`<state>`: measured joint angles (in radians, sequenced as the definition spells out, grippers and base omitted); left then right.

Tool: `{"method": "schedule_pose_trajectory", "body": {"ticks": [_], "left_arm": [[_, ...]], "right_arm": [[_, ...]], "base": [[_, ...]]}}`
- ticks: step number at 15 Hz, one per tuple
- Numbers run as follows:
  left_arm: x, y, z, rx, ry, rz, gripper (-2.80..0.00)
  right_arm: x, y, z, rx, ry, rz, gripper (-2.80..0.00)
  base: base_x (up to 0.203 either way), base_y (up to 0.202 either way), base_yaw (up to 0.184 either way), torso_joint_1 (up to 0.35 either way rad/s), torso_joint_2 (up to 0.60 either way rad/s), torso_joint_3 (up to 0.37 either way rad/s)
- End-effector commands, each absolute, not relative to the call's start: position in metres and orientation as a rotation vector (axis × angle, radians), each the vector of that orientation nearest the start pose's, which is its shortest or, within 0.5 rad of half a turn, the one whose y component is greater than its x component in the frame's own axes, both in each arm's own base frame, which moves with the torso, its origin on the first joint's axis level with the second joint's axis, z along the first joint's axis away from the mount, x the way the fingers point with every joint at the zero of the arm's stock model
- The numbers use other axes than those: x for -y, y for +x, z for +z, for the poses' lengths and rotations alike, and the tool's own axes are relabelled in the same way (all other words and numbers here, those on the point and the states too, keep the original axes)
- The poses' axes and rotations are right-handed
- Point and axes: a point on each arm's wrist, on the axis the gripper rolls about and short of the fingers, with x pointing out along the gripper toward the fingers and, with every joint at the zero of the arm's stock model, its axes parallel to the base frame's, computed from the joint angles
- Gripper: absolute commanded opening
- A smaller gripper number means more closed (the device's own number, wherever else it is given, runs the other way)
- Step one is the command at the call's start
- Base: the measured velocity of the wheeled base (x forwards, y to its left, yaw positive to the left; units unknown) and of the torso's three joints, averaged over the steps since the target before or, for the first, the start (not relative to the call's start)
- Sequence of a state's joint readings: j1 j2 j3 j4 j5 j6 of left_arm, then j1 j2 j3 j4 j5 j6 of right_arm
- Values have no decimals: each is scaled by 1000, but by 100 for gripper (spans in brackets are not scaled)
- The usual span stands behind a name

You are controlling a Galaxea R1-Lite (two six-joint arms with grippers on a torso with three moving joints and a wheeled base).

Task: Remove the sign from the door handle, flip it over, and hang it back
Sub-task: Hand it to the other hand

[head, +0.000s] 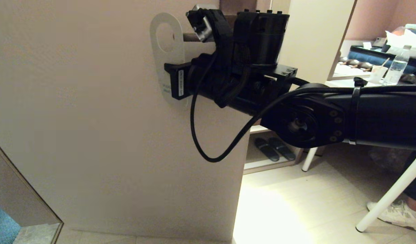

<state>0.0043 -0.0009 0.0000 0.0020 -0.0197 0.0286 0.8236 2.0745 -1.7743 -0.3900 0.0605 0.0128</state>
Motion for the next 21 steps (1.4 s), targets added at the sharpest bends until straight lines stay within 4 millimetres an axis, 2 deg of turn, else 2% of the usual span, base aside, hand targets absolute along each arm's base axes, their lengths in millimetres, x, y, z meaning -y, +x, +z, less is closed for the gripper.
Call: {"method": "schedule_pose_trajectory", "body": {"ticks": [1,6,10,13,21], "left_arm": [[1,-23,75,-2,29,-15,-280],[1,-23,75,-3,28,-15,-280],[1,-23,75,-2,28,-15,-280],[1,-23,75,-3,28,-15,-280],[1,-23,75,-1,29,-15,-280]], "right_arm": [[-319,292,294,81,46,915,-280],[-302,273,289,39,-4,1033,-280],[-279,249,287,0,-34,1123,-280],[-263,234,285,-14,-58,1138,-280],[-229,212,281,-47,-62,1119,-280]], "base": [[0,0,0,0,0,0],[0,0,0,0,0,0],[0,0,0,0,0,0],[0,0,0,0,0,0],[0,0,0,0,0,0]]}}
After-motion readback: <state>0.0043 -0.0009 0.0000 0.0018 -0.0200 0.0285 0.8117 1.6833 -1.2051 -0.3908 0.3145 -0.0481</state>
